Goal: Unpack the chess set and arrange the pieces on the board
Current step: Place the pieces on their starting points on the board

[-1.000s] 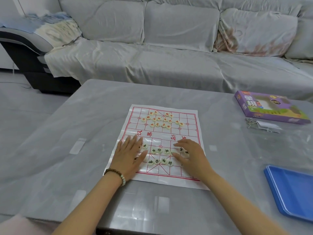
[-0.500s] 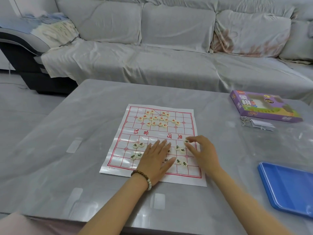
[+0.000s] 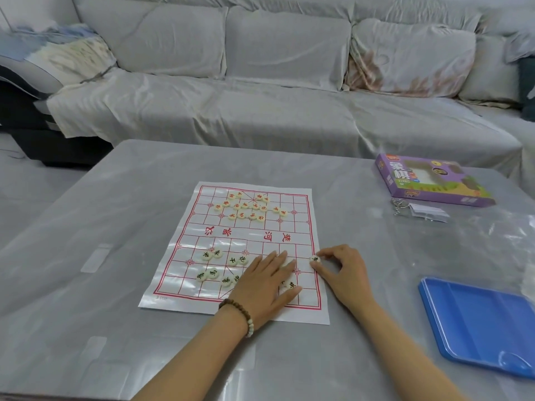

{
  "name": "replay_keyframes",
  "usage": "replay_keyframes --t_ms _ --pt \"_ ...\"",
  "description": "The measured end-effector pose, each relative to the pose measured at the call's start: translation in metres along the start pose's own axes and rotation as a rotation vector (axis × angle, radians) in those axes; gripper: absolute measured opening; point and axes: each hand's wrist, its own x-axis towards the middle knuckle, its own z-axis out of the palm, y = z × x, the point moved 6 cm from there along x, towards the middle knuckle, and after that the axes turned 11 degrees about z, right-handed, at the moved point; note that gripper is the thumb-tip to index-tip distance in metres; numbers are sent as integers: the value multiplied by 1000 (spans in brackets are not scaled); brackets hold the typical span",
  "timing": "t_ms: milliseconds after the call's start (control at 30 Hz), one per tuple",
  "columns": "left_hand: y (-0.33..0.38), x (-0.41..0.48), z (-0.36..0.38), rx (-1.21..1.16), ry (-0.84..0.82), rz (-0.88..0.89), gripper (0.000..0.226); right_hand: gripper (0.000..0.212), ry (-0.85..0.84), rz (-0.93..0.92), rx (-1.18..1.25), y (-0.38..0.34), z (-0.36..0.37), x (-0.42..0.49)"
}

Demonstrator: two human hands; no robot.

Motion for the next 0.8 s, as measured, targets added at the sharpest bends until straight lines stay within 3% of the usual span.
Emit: replay_keyframes --t_ms 67,233,467,667,800 --pt "-10 -9 -2 5 23 -19 66 19 -20 12 -26 0 2 3" --pt "-30 -19 2 25 80 -98 99 25 -28 31 -47 2 5 5" --pt "-27 -23 0 -17 150 -133 100 22 -37 33 -43 1 4 4" --pt "-22 -23 -4 29 134 -114 86 31 -14 32 -14 -5 0 -1" --pt "-23 -26 -7 54 140 -125 89 20 -55 -143 -26 -33 11 -20"
